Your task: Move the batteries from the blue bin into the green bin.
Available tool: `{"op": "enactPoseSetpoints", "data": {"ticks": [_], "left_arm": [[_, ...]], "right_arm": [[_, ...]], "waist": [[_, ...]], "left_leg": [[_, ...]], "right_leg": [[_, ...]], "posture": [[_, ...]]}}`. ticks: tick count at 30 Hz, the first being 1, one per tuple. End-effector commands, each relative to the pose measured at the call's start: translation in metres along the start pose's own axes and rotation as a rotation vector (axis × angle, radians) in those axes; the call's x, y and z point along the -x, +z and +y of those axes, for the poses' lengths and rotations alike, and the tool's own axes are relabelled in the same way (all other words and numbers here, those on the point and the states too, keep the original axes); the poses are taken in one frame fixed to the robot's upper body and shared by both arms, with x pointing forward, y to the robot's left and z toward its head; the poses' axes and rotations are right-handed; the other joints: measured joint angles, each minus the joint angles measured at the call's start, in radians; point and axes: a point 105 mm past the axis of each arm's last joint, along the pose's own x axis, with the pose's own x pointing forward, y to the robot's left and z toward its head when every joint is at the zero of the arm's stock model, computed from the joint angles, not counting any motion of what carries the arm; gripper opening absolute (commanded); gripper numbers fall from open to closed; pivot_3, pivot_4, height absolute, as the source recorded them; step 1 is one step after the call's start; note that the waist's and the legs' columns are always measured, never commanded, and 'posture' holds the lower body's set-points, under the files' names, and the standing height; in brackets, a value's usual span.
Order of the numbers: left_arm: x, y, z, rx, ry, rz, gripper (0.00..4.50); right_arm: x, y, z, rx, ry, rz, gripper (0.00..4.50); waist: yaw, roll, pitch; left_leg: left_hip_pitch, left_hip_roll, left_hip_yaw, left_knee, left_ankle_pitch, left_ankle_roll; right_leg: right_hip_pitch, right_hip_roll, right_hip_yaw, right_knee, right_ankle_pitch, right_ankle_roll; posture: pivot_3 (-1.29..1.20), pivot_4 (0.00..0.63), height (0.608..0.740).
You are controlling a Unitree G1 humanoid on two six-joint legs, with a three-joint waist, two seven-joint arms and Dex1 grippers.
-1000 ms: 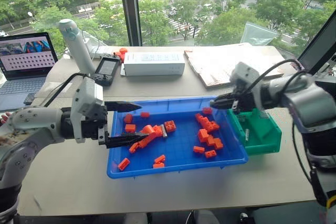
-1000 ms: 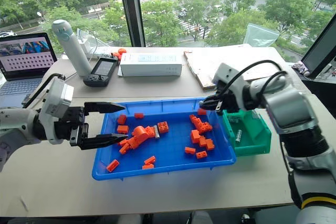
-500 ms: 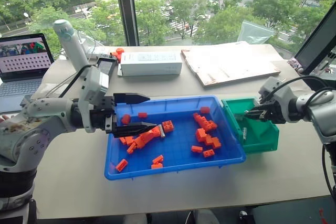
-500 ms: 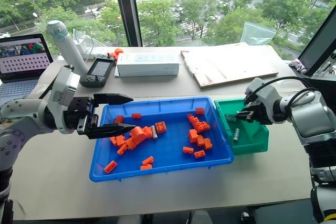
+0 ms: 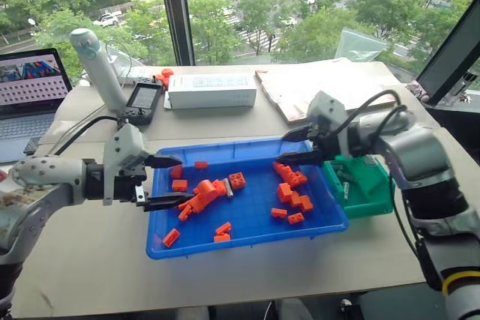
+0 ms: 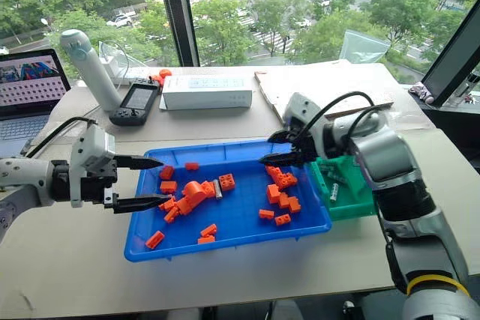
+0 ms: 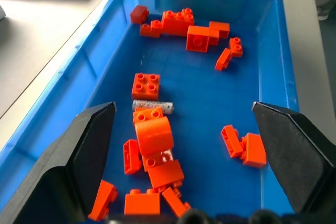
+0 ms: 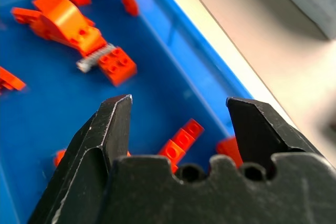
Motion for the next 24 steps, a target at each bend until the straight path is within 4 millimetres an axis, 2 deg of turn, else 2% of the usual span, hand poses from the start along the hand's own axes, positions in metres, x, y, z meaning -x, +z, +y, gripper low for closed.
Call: {"op": "enactPoseSetpoints", "data": {"ticks": [1, 5, 8, 21, 24], "left_arm": [[0.01, 0.01, -0.004, -0.069, 0.029, 0.001, 4.5], [0.017, 0.01, -0.008, -0.064, 0.058, 0.012, 4.5], [0.02, 0.012, -0.011, -0.059, 0.079, 0.01, 4.5], [0.024, 0.016, -0.018, -0.042, 0.121, 0.002, 4.5], [0.022, 0.016, -0.017, -0.04, 0.119, -0.003, 4.5]], "right_arm": [[-0.022, 0.009, 0.005, 0.009, 0.091, -0.066, 3.41], [-0.051, 0.008, 0.002, 0.008, 0.14, -0.091, 3.41], [-0.068, 0.0, 0.005, 0.034, 0.195, -0.062, 3.41], [-0.106, -0.026, 0.011, 0.093, 0.262, 0.023, 3.41], [-0.107, -0.028, 0.008, 0.099, 0.246, 0.026, 2.67]], "waist": [[0.006, 0.0, 0.0], [0.003, 0.0, 0.0], [0.002, 0.0, 0.0], [-0.011, 0.0, 0.0], [-0.012, 0.0, 0.0]], "left_leg": [[0.0, 0.0, 0.0, 0.0, 0.0, 0.0], [0.0, 0.001, 0.0, 0.001, 0.0, -0.001], [0.0, 0.001, 0.0, 0.0, 0.0, -0.001], [0.0, 0.001, 0.0, -0.001, 0.001, -0.003], [0.0, 0.001, 0.0, -0.002, 0.001, -0.003]], "right_leg": [[0.0, 0.0, 0.0, -0.001, 0.0, 0.0], [0.0, 0.0, -0.001, 0.0, 0.001, 0.0], [0.0, 0.0, -0.001, 0.001, 0.001, 0.0], [0.0, 0.0, -0.002, 0.003, 0.0, -0.001], [0.0, 0.0, -0.001, 0.003, 0.0, -0.001]], "posture": [[0.0, 0.15, 0.733], [0.0, 0.15, 0.733], [0.0, 0.15, 0.733], [0.0, 0.15, 0.733], [0.0, 0.15, 0.733]]}}
